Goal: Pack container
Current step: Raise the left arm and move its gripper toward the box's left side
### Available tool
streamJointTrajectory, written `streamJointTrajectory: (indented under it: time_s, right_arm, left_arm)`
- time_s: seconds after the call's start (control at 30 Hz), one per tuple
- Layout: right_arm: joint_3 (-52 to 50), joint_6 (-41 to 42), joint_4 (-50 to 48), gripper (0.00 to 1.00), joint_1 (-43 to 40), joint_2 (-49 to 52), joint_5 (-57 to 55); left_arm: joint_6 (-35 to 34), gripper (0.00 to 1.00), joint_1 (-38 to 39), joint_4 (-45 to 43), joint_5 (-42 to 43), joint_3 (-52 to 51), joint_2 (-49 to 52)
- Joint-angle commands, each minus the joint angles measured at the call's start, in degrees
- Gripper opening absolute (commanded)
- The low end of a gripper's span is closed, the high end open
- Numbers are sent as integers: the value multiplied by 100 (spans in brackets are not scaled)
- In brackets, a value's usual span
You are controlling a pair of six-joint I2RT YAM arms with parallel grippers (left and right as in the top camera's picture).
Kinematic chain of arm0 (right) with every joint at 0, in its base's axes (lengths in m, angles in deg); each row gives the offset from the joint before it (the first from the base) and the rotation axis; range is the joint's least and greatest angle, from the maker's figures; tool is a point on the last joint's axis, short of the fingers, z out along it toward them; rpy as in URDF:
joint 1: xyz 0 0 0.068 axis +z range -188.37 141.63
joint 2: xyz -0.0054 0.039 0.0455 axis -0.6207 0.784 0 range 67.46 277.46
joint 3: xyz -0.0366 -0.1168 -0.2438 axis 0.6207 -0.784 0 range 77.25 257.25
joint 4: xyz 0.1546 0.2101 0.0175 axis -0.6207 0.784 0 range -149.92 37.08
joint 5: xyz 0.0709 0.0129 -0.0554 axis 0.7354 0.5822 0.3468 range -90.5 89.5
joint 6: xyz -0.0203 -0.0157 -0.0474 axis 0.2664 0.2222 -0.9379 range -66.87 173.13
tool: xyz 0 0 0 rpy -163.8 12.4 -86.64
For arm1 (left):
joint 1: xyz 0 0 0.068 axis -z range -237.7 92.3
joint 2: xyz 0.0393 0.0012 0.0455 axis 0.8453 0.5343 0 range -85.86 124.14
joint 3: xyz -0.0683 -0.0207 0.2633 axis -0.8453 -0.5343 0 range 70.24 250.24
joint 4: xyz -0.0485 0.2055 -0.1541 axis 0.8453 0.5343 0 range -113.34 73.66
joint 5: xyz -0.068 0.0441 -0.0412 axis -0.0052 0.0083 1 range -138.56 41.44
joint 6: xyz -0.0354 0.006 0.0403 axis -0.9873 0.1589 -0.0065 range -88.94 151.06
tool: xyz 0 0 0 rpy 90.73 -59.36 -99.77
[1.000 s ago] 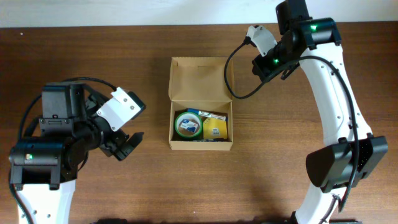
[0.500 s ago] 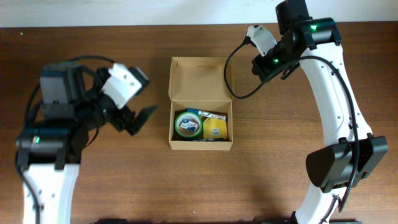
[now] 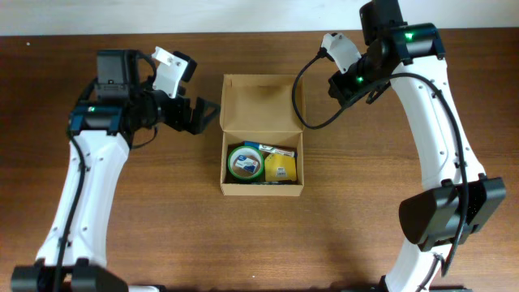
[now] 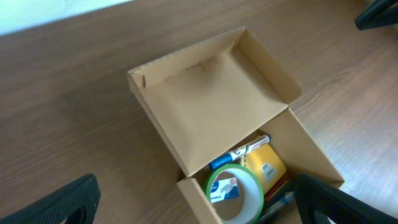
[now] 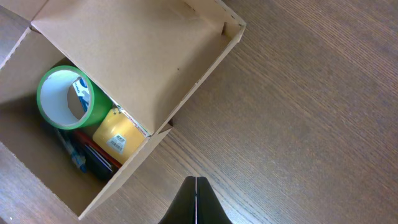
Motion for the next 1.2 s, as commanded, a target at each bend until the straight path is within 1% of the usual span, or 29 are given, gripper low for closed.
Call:
streamJointTrajectory:
  time_s: [0.0, 0.13, 0.17, 0.2, 0.27, 0.33, 0.37, 0.43, 0.63, 0.8, 0.97, 1.1, 1.17]
  right_arm:
    - [96, 61, -13, 4, -4, -240, 116]
    - [90, 61, -28, 4, -4, -240, 116]
    - [63, 59, -48, 4, -4, -240, 116]
    - [33, 59, -72, 4, -4, -240, 114]
    - [-59, 57, -136, 4, -4, -240, 111]
    - [-192, 57, -216, 4, -4, -240, 111]
    - [-264, 57, -254, 4, -4, -240, 111]
    - [-442, 57, -367, 4, -4, -240, 107]
    - [-968, 61, -826, 4, -17, -240, 92]
    - [-1335, 66, -1235, 4, -131, -240, 168]
    - [-1687, 72, -1690, 4, -358, -240, 590]
    - [-2140, 522, -2267, 4, -590, -240, 951]
    - [-2393, 516, -2498, 4, -695, -240, 1276]
  left_arm:
    - [-184, 100, -28, -192, 337, 94, 208]
    - [-225, 99, -24, -540, 332, 94, 448]
    - [-302, 93, -24, -649, 332, 94, 492]
    - [-378, 80, -26, -767, 330, 94, 540]
    - [-623, 64, -35, -1029, 179, 94, 627]
    - [-1062, 31, -46, -1281, -219, 94, 697]
    - [-1296, 16, -50, -1399, -442, 94, 730]
    - [-1405, 2, -63, -1519, -647, 94, 787]
    - [-1425, 2, -63, -1620, -684, 94, 1047]
    - [-2059, 2, -74, -1757, -772, 94, 1526]
    - [-2649, 2, -72, -1963, -741, 94, 2052]
    - [-2997, 2, -72, -2267, -382, 94, 2487]
    - [-3237, 2, -72, -2422, -275, 94, 2695]
